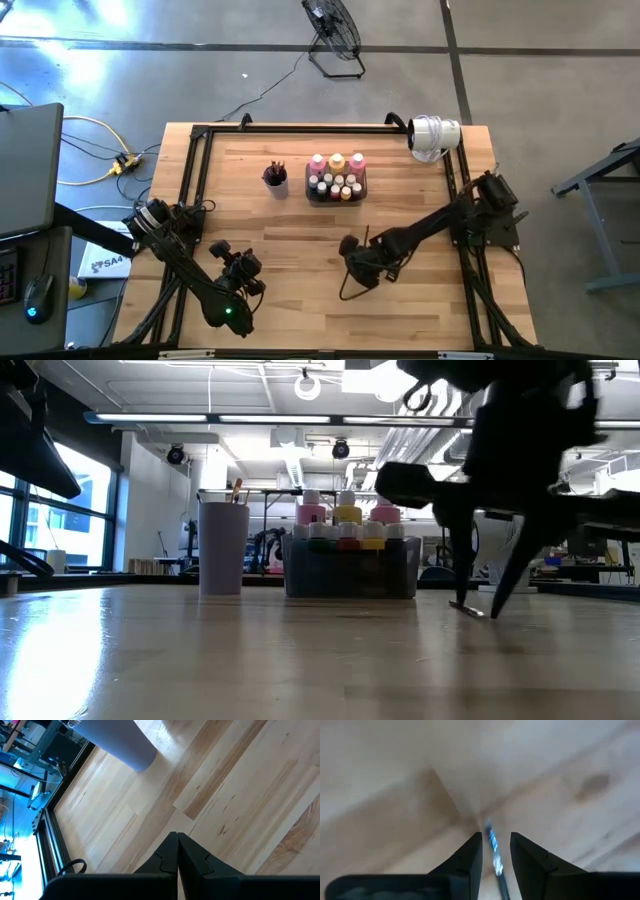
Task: Pick & Place Paint Supplies
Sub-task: Put the silver paint brush into the purple cup
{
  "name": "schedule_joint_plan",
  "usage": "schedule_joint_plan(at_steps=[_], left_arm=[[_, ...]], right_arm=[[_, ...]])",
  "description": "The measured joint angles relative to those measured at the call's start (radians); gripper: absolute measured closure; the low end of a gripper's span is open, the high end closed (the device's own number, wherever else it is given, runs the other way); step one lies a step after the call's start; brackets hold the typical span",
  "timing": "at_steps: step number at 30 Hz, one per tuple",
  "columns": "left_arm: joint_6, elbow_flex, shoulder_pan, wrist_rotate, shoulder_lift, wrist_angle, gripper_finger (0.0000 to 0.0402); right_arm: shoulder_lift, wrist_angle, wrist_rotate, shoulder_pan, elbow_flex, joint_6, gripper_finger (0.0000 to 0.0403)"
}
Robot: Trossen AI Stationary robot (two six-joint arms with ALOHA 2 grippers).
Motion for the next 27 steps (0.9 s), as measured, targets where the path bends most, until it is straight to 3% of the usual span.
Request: schedule_joint_plan(at_steps=[6, 18, 27], left_arm=[[0.0, 0.0, 0.0, 0.0, 0.0, 0.0, 0.0402], [0.0, 0.0, 0.0, 0.0, 0.0, 0.003, 0.0402], [0.0, 0.0, 0.0, 0.0, 0.0, 0.003, 0.0402]], right_arm=[[0.002, -0.055, -0.067, -0.036, 0.002, -0.023, 0.0311], [0.002, -0.055, -0.083, -0.038, 0.002, -0.091, 0.0314], [0.002, -0.071, -0.118, -0.05, 0.002, -0.094, 0.0363]])
